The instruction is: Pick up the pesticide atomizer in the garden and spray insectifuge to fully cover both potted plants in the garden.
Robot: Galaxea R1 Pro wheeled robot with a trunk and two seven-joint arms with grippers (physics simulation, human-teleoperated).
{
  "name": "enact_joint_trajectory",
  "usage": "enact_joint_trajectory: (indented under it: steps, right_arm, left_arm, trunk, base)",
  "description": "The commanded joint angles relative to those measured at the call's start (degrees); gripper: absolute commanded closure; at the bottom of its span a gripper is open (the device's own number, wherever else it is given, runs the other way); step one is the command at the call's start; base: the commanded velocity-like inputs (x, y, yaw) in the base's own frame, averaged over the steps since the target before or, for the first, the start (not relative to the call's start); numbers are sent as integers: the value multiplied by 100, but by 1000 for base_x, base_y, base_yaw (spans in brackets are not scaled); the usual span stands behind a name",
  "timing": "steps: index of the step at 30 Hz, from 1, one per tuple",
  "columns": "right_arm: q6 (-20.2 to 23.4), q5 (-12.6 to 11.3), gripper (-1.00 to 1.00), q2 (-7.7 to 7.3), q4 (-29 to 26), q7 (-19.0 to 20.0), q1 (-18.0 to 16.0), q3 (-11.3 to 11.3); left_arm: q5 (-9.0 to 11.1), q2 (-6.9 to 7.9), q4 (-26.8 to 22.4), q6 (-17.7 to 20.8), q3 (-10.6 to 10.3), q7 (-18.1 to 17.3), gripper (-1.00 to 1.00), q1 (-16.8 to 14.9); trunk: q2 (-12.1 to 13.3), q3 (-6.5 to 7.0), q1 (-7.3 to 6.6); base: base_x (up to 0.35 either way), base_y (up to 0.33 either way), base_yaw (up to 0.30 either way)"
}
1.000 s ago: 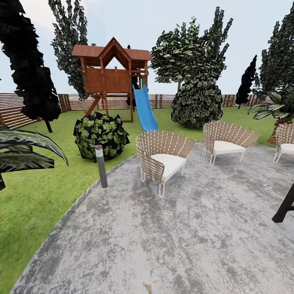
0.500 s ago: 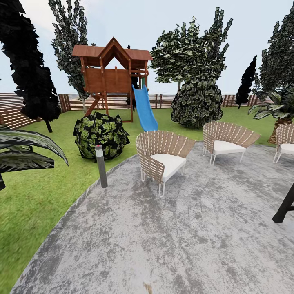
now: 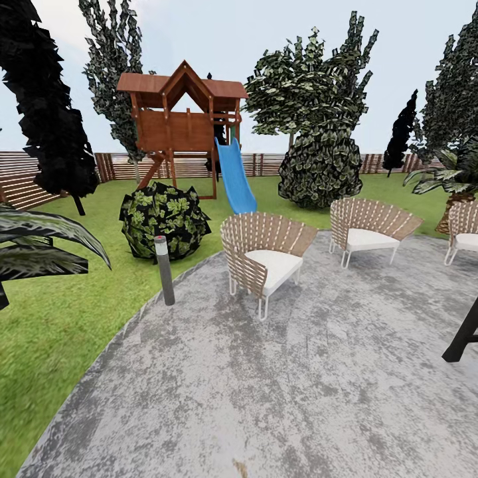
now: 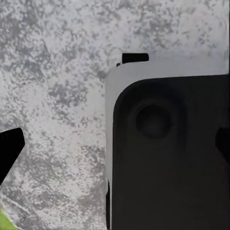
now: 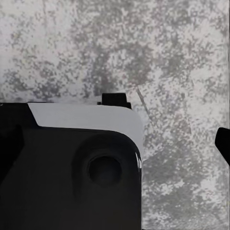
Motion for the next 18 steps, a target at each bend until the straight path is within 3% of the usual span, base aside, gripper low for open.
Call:
enact_joint_trajectory:
  steps: [1, 7, 10, 13, 14, 16, 18]
  right_arm:
    - [-14, 0, -100, -1, -61, -2, -1, 2]
    - [-258, 10, -100, -17, -709, -2, -1, 4]
    - [-491, 11, -100, -43, -1126, -2, -1, 2]
    - [-791, 10, -100, -82, -1621, -2, -5, -4]
    - [-1315, 4, -100, -90, -2198, -2, -9, -28]
    - [-1789, -11, -100, -90, -2248, -2, -9, -38]
    - [-1858, -13, -100, -90, -2227, -3, -9, -45]
  left_arm:
    - [4, 2, -92, 12, 0, 4, -100, 2]
    - [11, -5, -939, -20, 0, 2, -100, -22]
    - [17, -16, -1196, -326, 0, 5, -100, -149]
    - [24, -50, -1272, -738, 0, -1, -100, -442]
    - [21, -87, -1308, -866, -18, -23, -100, -974]
    - [23, -88, -1285, -1057, -15, -19, -100, -1147]
    - [26, -83, -1248, -1201, 3, -15, -100, -1163]
  trunk:
    - [-3, -6, 0]
    - [-3, -6, 0]
    - [-3, -6, 0]
    - [-3, -6, 0]
    - [-3, -6, 0]
    - [-3, -6, 0]
    - [-3, -6, 0]
  base:
    - [0, 0, 0]
    - [0, 0, 0]
    - [0, 0, 0]
    - [0, 0, 0]
    - [0, 0, 0]
    - [0, 0, 0]
    - [0, 0, 0]
